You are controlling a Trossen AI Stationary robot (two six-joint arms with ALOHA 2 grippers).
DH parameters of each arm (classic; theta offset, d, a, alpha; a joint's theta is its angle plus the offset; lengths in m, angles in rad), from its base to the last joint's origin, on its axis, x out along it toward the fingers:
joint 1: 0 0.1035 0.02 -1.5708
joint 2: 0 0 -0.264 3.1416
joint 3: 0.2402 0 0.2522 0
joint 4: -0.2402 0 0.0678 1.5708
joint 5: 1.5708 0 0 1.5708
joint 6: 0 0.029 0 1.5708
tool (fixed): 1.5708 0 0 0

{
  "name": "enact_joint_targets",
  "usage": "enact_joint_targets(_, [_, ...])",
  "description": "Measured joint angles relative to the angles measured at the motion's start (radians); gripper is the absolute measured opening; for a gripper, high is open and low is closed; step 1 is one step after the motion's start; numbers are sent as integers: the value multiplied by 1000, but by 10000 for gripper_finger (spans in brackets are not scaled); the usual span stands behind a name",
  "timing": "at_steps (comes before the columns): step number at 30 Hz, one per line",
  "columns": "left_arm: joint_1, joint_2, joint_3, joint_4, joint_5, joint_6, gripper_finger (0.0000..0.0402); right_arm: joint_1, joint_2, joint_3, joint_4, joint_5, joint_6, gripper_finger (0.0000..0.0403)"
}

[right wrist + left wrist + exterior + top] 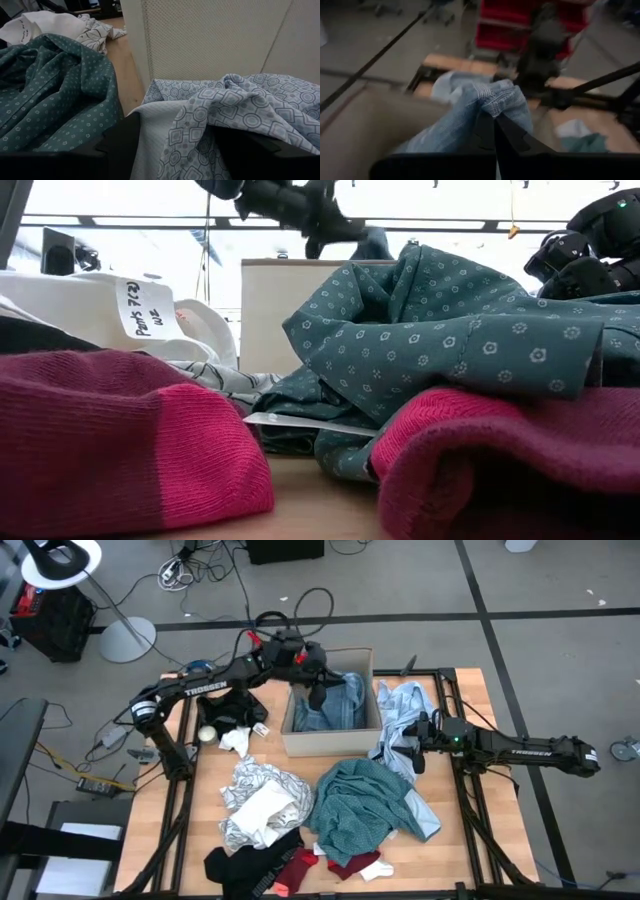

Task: Sort clothes
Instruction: Put the dark blue shirt into the laundry organizer, then put the black boxer into the laundry organizer

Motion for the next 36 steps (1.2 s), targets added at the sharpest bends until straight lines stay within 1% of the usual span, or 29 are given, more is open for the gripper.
enact_joint_targets(2, [2, -6, -52, 15, -35, -7, 0, 0, 0, 0, 0, 0, 0, 254])
enact_joint_targets(4, [5, -6, -106, 65, -52, -29, 0, 0, 0, 0, 0, 0, 0, 254])
enact_joint_targets(10, [13, -6, -231, 125, -55, -104, 11, 0, 0, 0, 0, 0, 0, 254])
enact_joint_targets(13, [14, -3, -251, 116, -54, -150, 28, 0, 0, 0, 0, 0, 0, 254])
enact_joint_targets(18, [29, -4, -247, 115, -54, -162, 76, 0, 0, 0, 0, 0, 0, 254])
enact_joint_targets(22, [46, -3, -212, 107, -51, -163, 105, 0, 0, 0, 0, 0, 0, 254])
enact_joint_targets(24, [51, -3, -188, 87, -51, -182, 111, 0, 0, 0, 0, 0, 0, 254])
enact_joint_targets(26, [54, -3, -150, 33, -39, -185, 112, 0, 0, 0, 0, 0, 0, 254])
enact_joint_targets(30, [51, -9, -60, -136, -28, -123, 112, 0, 0, 0, 0, 0, 0, 254])
enact_joint_targets(32, [40, -28, -34, -215, -62, -86, 112, 0, 0, 0, 0, 0, 0, 254])
enact_joint_targets(34, [28, -69, -33, -238, -108, -62, 112, 0, 0, 0, 0, 0, 0, 254])
enact_joint_targets(36, [16, -132, -47, -234, -123, -52, 112, 0, 0, 0, 0, 0, 0, 254])
